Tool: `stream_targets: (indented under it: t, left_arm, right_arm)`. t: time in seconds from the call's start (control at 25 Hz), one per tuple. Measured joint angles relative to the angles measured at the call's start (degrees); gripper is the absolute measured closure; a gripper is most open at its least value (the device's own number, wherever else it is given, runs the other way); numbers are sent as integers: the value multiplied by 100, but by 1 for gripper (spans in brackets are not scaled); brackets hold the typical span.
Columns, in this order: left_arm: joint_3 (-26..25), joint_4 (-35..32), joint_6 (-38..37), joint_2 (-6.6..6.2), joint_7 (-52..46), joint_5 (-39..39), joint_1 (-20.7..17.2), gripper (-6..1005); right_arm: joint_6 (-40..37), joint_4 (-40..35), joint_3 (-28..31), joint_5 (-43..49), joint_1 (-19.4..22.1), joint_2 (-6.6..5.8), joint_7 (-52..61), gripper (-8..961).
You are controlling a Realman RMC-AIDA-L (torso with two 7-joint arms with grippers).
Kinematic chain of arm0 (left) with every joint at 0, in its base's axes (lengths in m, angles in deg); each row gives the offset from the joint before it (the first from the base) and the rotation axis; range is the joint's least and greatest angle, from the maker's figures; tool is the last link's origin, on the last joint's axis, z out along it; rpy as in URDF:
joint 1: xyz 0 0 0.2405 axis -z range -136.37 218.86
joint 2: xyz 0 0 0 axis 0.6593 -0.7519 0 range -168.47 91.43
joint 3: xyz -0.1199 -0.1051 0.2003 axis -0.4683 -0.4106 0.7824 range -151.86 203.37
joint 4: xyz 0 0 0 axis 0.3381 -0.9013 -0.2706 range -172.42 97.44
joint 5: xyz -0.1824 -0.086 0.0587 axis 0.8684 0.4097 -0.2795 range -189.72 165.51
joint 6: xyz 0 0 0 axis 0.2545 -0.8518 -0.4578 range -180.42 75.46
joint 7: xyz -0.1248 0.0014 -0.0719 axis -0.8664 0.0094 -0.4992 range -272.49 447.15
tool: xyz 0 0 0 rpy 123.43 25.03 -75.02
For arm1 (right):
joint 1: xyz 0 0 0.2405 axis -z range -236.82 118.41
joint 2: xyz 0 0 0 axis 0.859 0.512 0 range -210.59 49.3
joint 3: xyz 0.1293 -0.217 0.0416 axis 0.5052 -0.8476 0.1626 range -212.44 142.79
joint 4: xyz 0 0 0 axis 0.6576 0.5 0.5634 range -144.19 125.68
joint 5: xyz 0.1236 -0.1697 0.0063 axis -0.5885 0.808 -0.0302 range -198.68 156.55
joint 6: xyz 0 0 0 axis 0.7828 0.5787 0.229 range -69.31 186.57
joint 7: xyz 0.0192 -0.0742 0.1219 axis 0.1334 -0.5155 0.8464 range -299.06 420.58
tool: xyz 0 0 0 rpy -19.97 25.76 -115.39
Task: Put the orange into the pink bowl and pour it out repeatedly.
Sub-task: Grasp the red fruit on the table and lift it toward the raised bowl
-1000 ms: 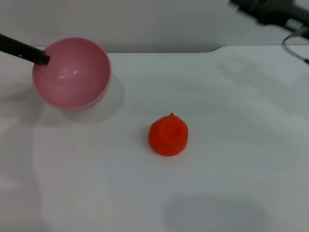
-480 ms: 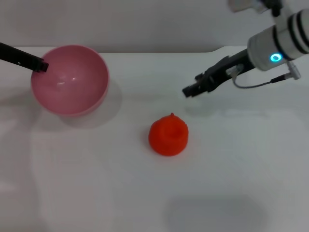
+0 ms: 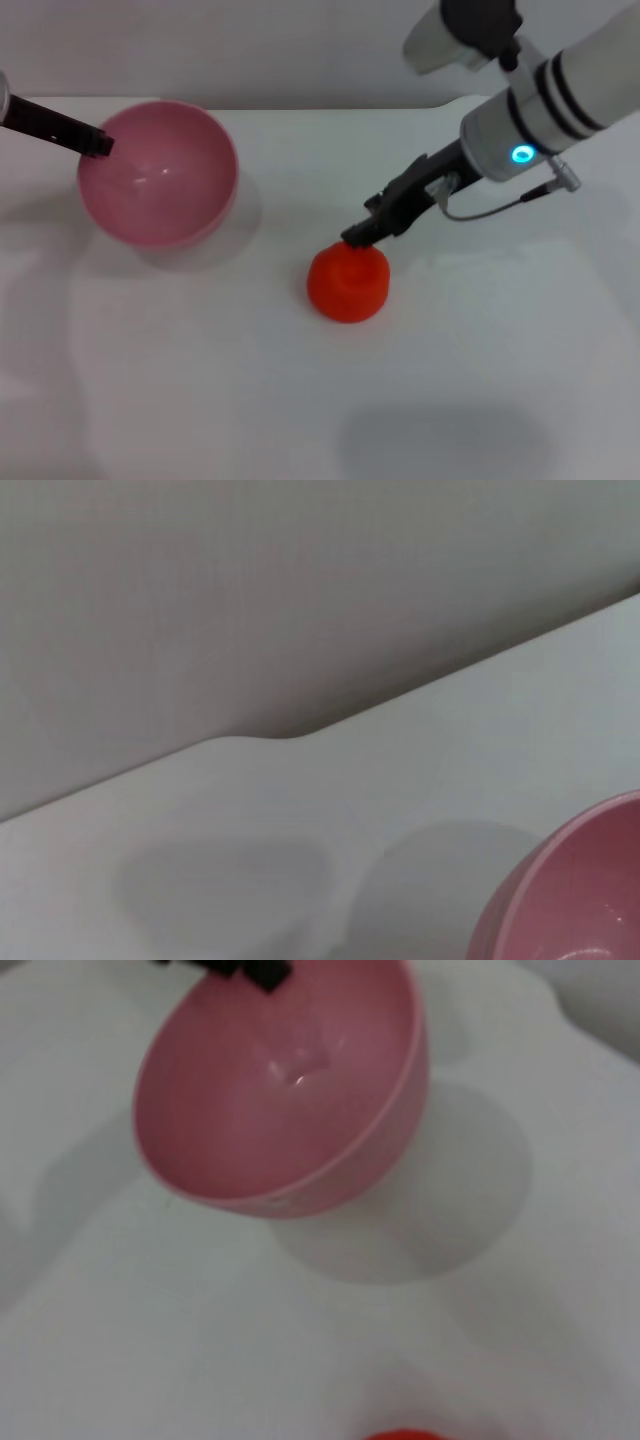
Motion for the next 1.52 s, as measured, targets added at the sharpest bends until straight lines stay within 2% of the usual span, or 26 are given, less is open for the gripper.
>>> stream_targets:
  t: [0.12, 0.32, 0.76, 1.24, 1.44, 1.52]
  left_arm:
    - [79, 1, -1, 24, 1, 0, -6, 956]
    - [123, -1, -29, 85, 4, 0, -13, 956]
    - [268, -14, -52, 183, -5, 0, -58, 956]
    - [305, 24, -43, 205, 5, -21, -82, 956]
    - [327, 26, -31, 203, 4, -29, -85, 956]
    - [328, 24, -30, 202, 4, -39, -86, 956]
  right_arm:
    - [19, 0, -8, 185, 39, 103, -10, 400]
    - [51, 42, -77, 225, 120, 163, -28, 401]
    - [621, 334, -370, 196, 236, 211, 2, 405]
    - [943, 515, -804, -207, 229, 238, -15, 409]
    - [956, 481, -834, -260, 243, 241, -23, 641]
    - [968, 417, -819, -264, 275, 241, -24, 668]
